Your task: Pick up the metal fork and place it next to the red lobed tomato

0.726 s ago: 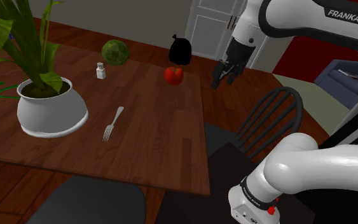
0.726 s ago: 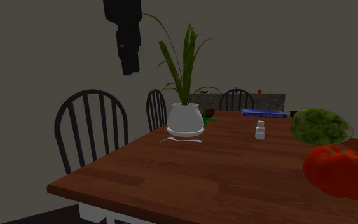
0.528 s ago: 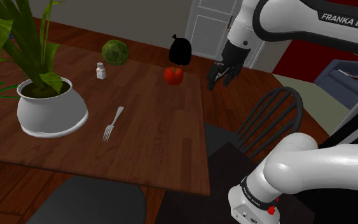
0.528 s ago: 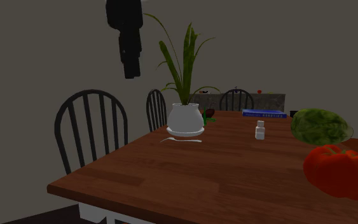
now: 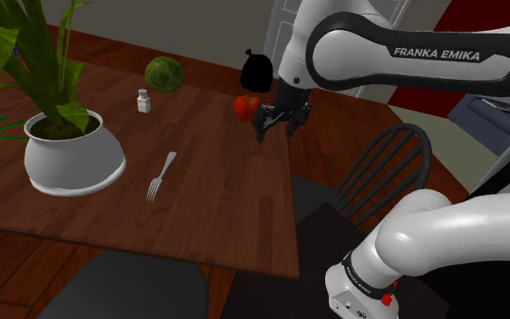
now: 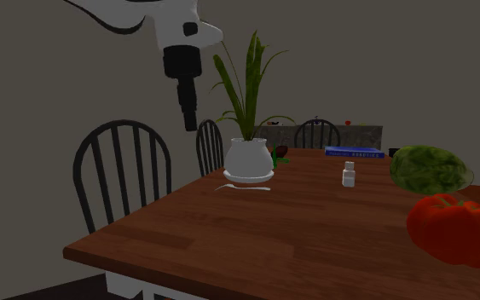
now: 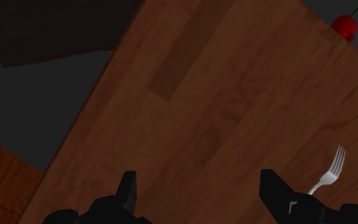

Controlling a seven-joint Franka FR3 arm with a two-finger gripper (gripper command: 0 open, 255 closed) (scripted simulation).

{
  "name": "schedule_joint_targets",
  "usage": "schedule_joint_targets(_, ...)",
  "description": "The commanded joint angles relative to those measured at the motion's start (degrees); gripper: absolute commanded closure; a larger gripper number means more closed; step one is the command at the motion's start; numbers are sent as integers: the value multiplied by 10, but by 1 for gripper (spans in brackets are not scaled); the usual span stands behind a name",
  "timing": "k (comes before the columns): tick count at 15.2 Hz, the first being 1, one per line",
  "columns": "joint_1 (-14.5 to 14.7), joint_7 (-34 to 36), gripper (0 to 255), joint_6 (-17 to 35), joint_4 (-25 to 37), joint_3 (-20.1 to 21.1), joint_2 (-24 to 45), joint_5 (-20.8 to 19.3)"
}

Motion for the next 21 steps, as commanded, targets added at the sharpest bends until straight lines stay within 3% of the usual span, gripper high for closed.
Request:
schedule_joint_targets(1, -4, 44, 0, 31, 6, 29, 34, 5)
schedule_joint_targets(6, -23, 156, 0, 95, 43, 99, 131, -5)
schedule_joint_targets(10, -45, 255, 0, 137, 89, 152, 223, -42)
schedule_joint_targets(16, -60, 427, 0, 167, 188, 207, 385, -155)
schedule_joint_targets(21, -23, 559, 0, 156, 299, 198, 526, -259)
